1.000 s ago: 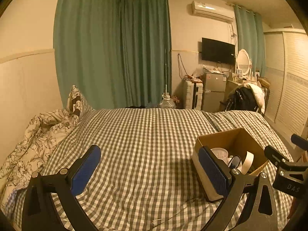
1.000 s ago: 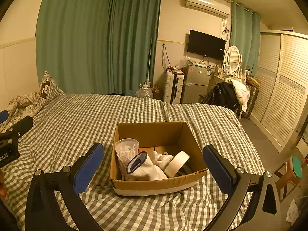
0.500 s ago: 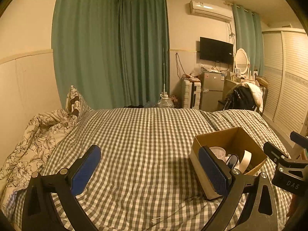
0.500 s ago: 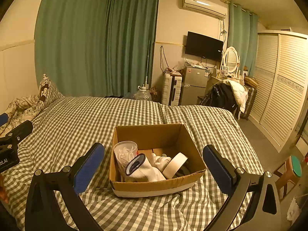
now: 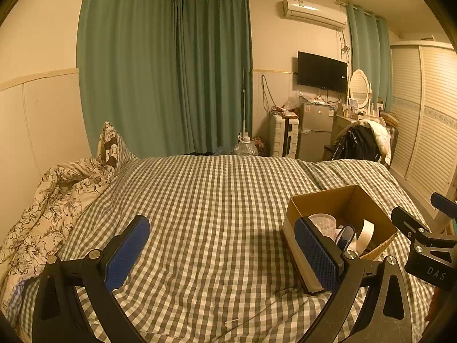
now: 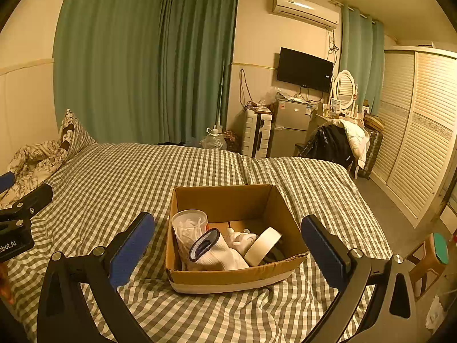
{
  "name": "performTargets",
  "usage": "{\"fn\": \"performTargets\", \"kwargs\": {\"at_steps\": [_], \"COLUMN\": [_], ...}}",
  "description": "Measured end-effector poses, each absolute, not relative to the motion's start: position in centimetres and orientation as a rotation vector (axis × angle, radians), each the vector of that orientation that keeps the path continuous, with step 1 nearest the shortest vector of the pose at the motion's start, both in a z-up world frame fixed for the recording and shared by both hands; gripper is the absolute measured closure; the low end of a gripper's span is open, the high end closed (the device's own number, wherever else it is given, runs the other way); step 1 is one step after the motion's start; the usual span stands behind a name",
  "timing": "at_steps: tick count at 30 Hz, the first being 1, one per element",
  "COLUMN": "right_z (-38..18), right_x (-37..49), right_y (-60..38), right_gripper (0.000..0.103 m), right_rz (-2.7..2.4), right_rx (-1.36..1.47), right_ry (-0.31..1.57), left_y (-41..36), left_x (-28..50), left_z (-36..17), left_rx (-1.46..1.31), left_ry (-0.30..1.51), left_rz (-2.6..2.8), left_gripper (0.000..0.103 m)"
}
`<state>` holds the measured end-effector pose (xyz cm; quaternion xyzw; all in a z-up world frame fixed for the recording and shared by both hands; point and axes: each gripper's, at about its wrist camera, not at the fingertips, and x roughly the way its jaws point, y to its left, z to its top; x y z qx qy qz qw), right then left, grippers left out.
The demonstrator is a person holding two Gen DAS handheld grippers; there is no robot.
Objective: Organize objects
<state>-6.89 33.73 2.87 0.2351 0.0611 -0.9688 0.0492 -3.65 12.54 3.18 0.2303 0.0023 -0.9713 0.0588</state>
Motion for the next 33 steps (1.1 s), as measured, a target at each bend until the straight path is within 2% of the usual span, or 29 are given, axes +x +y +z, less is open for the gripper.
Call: {"fn": "performTargets", "kwargs": {"at_steps": [33], "right_z": [2.44], "right_x": [-7.05], "right_y": [33.48], "right_gripper": [0.0], "right_rz": [-2.945], "right_rx": [0.727], "right_ry": [0.19], "left_y": [12.38], "left_x": [-3.29], "left_z": [3.27], "left_rx": [0.695], "left_ry": [0.026], "left_rz": [-2.914], "left_gripper": [0.0]}}
